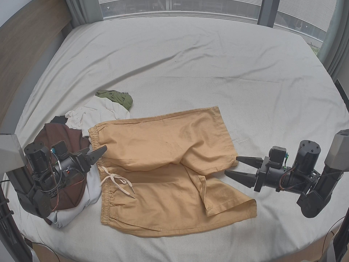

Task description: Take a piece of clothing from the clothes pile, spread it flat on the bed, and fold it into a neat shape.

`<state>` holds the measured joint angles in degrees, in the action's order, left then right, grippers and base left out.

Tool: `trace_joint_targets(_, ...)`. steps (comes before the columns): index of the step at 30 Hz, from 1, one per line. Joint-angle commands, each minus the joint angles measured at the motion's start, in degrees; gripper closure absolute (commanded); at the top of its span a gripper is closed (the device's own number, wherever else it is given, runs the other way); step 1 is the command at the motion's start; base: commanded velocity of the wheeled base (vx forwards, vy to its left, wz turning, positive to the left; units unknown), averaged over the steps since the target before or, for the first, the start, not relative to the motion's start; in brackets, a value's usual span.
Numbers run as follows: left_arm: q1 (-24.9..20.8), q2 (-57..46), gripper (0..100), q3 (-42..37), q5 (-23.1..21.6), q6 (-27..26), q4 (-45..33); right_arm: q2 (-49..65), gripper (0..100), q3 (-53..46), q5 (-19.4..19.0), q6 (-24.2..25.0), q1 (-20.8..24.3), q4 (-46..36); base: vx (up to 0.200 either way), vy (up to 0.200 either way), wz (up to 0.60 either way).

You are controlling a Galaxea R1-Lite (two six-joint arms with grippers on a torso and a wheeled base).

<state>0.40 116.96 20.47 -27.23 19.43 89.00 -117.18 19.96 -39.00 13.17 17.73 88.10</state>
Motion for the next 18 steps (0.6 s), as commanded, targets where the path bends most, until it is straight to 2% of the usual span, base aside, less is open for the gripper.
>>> trace_joint_targets(1, 0.1, -0.5, 0, -1.9, -0.1, -0.1, 0.0, -0.2, 0, -3.9, -2.0, -0.6, 0.9, 0.1, 0.0, 0.0, 0.0)
trace_joint_targets(5, 0.0, -0.4, 0, -1.8, -0.2, -0.1, 0.0, -0.7, 0, -7.5, -3.9, -1.1, 2.3, 0.1, 0.0, 0.0, 0.0)
trace_joint_targets(12, -0.2, -0.1, 0, -1.8, 0.0, -0.1, 0.0, -7.6, 0, -9.7, -4.1, -6.6, 6.7, 0.1, 0.0, 0.0, 0.0)
trace_joint_targets(15, -0.5, -0.3, 0, -1.8, 0.0, -0.1, 0.0, -12.8, 0, -5.6, -4.1, -7.5, 7.8, 0.1, 0.0, 0.0, 0.0)
trace_joint_targets(18, -0.8, -0.3, 0, -1.7, 0.1, -0.1, 0.0, -13.3, 0, -1.1, -4.2, -7.3, 8.2, -1.2, 0.0, 0.0, 0.0)
